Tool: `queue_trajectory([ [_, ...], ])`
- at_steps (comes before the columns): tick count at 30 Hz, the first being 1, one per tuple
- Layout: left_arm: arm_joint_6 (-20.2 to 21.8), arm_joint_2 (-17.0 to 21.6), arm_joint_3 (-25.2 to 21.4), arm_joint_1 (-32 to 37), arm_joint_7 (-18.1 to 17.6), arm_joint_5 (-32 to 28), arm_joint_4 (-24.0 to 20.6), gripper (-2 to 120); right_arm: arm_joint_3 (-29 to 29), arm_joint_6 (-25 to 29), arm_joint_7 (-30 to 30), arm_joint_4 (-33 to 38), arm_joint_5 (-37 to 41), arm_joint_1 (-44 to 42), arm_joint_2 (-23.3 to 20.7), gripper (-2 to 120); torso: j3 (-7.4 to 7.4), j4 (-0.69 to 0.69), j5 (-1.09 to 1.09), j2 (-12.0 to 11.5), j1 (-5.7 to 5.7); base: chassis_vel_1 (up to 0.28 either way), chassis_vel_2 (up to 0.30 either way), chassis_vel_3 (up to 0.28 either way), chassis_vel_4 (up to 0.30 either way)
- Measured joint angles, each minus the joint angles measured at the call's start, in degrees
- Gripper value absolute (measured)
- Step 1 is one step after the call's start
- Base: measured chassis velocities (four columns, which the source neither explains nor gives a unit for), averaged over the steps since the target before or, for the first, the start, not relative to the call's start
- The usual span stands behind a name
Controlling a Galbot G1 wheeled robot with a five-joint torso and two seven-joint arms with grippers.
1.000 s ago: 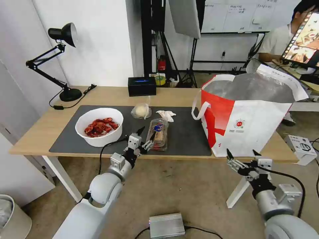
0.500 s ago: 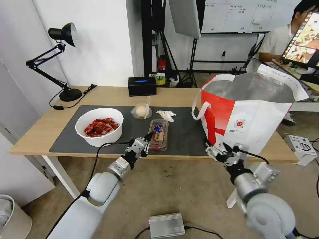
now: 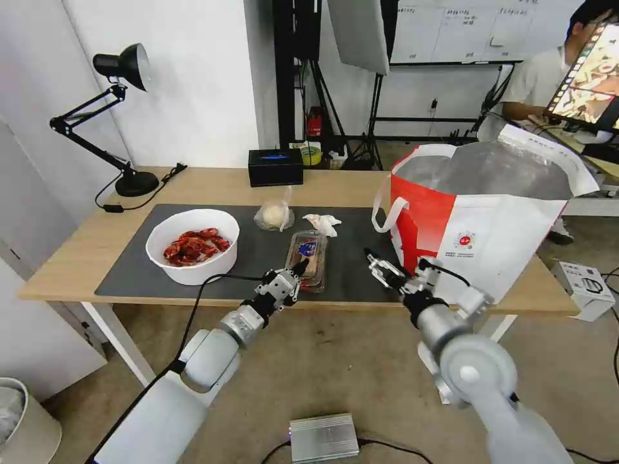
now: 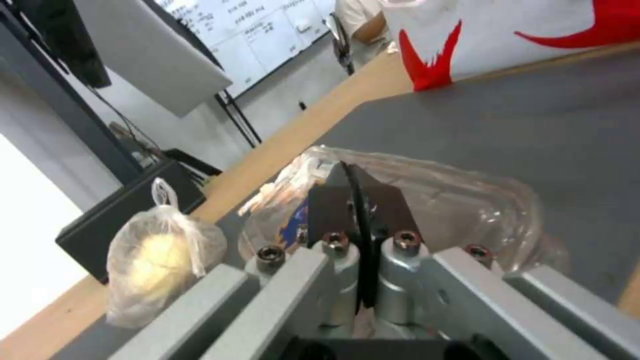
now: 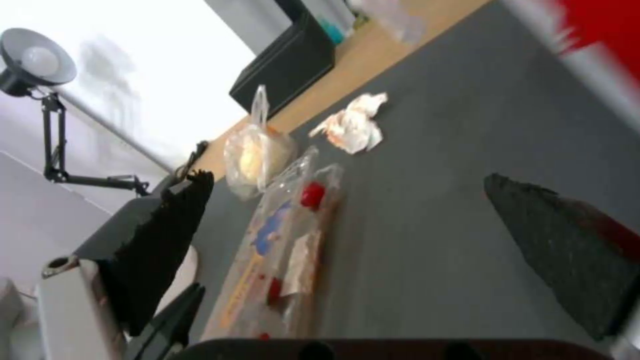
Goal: Pick up the trash from the table and place it into the takeout bag.
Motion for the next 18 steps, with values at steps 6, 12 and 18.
queue_trajectory([
  [6,-0.13,-0.12,-0.10,-0.05,0.38,0.27,1.02,0,-3.44,0.00,1.27,-5.16,1.51,5.56,3.34,100,0.00,0.01,-0.01,0.00,0.00,0.000,0.000,0.000,0.000],
  [12,-0.70,-0.67,-0.07,-0.27,1.07,2.38,1.35,0,-5.07,-0.04,2.02,-7.40,1.96,7.68,5.66,100,0.00,0.01,0.00,0.00,-0.01,0.000,0.000,0.000,0.000],
  [18,-1.71,-2.23,-0.42,-0.37,1.69,6.53,2.53,0,-5.26,-0.08,3.91,-8.47,5.49,7.81,7.30,100,0.00,0.00,0.00,0.01,-0.01,0.000,0.000,0.000,0.000],
])
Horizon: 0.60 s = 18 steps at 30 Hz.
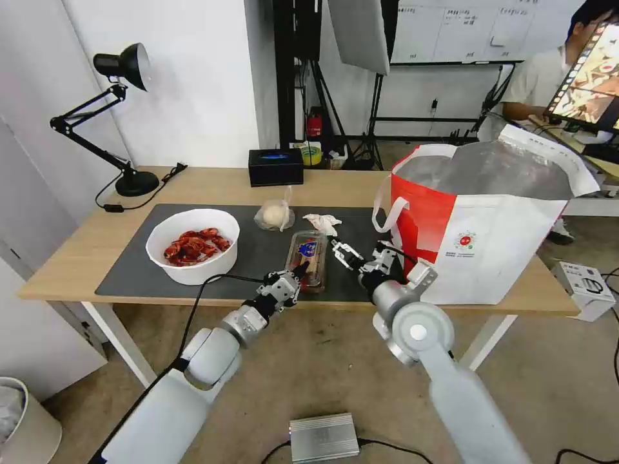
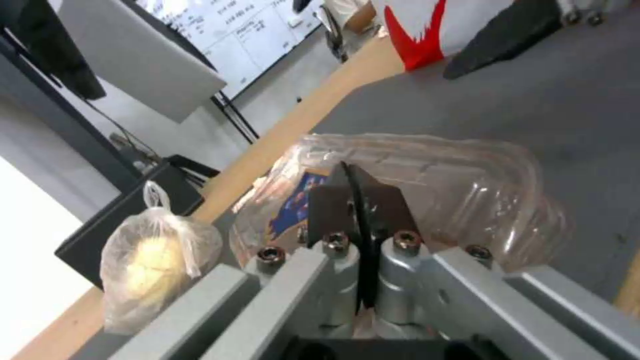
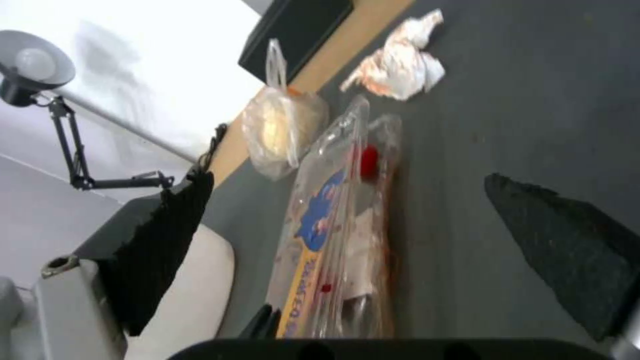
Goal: Pick up the trash from the table and place it into the takeout bag.
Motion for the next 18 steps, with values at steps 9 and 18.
queue_trajectory([
  [9,0.00,-0.93,0.47,-0.33,-0.11,1.38,1.25,0,0.00,-0.04,0.31,-0.30,0.29,-0.72,1.68,100,0.00,0.00,0.01,0.00,0.00,0.000,0.000,0.000,0.000],
  [18,-0.26,-1.19,0.47,-0.02,-0.20,2.05,1.70,0,0.00,-0.06,0.46,-0.32,0.10,-0.82,2.11,100,-0.01,0.00,0.01,0.00,0.00,0.000,0.000,0.000,0.000],
])
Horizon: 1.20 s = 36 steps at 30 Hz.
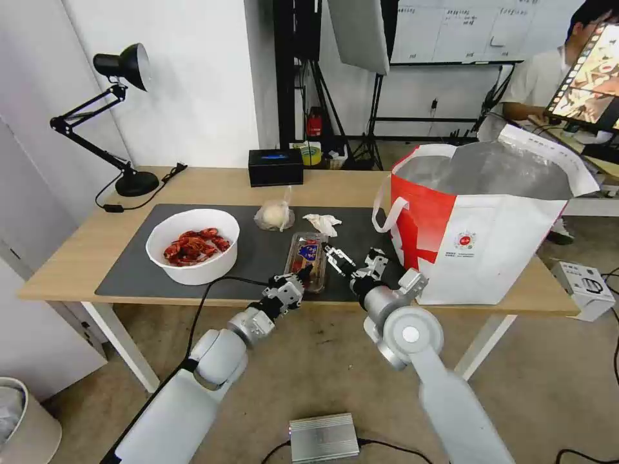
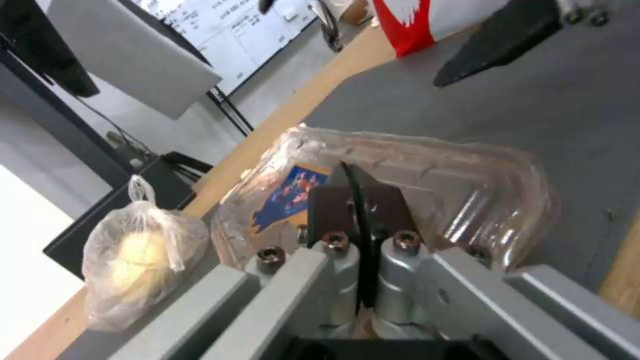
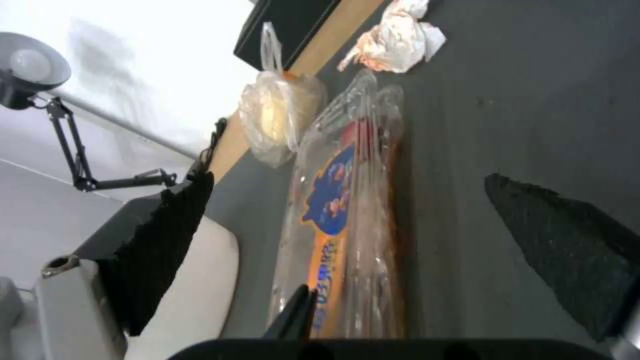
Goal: Pick up the trash from the table and place it into the takeout bag.
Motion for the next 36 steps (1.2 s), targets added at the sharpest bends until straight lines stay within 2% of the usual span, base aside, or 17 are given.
queue_trajectory([
  [20,-0.05,-0.36,-0.46,-0.35,-0.35,-0.45,0.54,0,-0.14,-1.39,2.41,-4.32,3.40,4.34,2.81,100,0.00,0.00,0.00,0.00,0.00,0.000,0.000,0.000,0.000],
  [36,0.07,-0.91,-0.49,-0.10,-0.55,-2.46,0.69,0,-1.10,-1.55,2.34,-6.76,1.96,4.53,5.20,100,0.00,0.00,0.00,0.00,0.00,0.000,0.000,0.000,0.000],
])
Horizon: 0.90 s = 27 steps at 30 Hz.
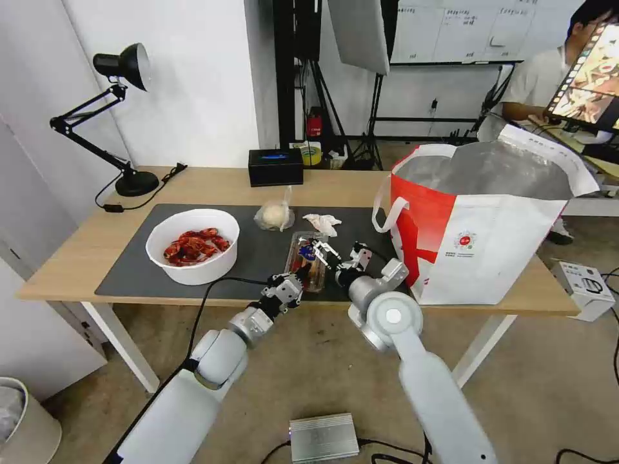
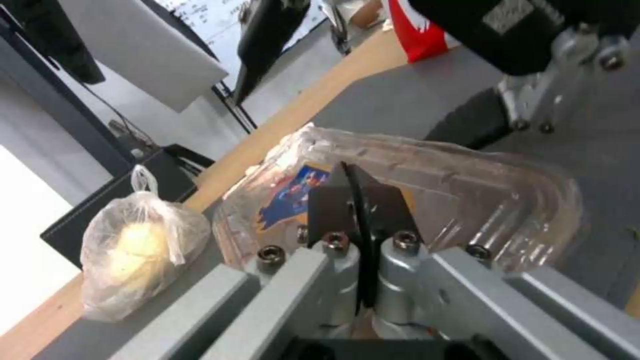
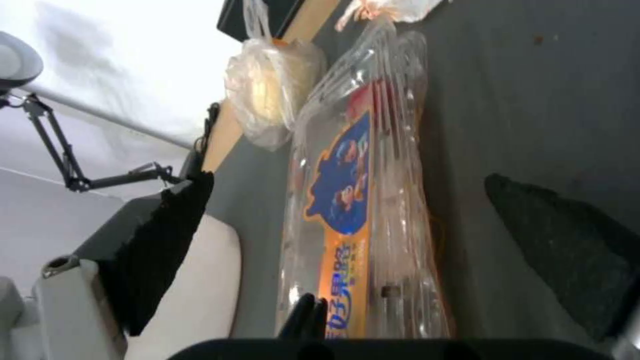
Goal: Pick up the trash from the table and place it into the takeout bag.
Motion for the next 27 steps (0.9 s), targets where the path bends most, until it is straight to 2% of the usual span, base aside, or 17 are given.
queue_trajectory([
  [14,-0.01,0.00,0.25,0.00,-0.09,-0.04,-0.04,0,-0.54,-0.23,0.08,-2.67,0.45,1.33,1.00,98,0.00,-0.01,0.00,0.00,0.00,0.000,0.000,0.000,0.000],
  [16,0.00,0.03,0.26,0.00,-0.10,-0.10,-0.06,0,-0.84,-0.29,0.08,-2.88,0.55,1.36,1.15,90,0.00,-0.01,0.00,0.00,0.00,0.000,0.000,0.000,0.000],
  [17,0.00,0.03,0.26,0.00,-0.10,-0.10,-0.06,0,-0.84,-0.29,0.08,-2.88,0.55,1.36,1.15,90,0.00,-0.01,0.00,0.00,0.00,0.000,0.000,0.000,0.000],
  [20,0.00,0.04,0.33,-0.01,-0.12,-0.17,-0.08,4,-1.00,-0.37,0.05,-3.08,0.52,1.39,1.32,77,0.01,0.00,0.00,0.00,0.00,0.000,0.000,0.000,0.000],
  [21,0.00,0.04,0.33,-0.01,-0.12,-0.17,-0.08,4,-1.00,-0.37,0.05,-3.08,0.52,1.39,1.32,77,0.01,0.00,0.00,0.00,0.00,0.000,0.000,0.000,0.000],
  [23,0.00,0.05,0.44,-0.03,-0.13,-0.20,-0.08,5,-1.08,-0.40,0.04,-3.41,0.45,1.51,1.49,64,0.01,0.00,0.00,0.00,0.00,0.000,0.000,0.000,0.000],
  [27,0.00,0.05,0.49,-0.03,-0.13,-0.20,-0.08,5,-1.08,-0.40,0.04,-3.64,0.43,1.59,1.54,58,0.01,0.00,0.00,0.00,0.00,0.000,0.000,0.000,0.000],
])
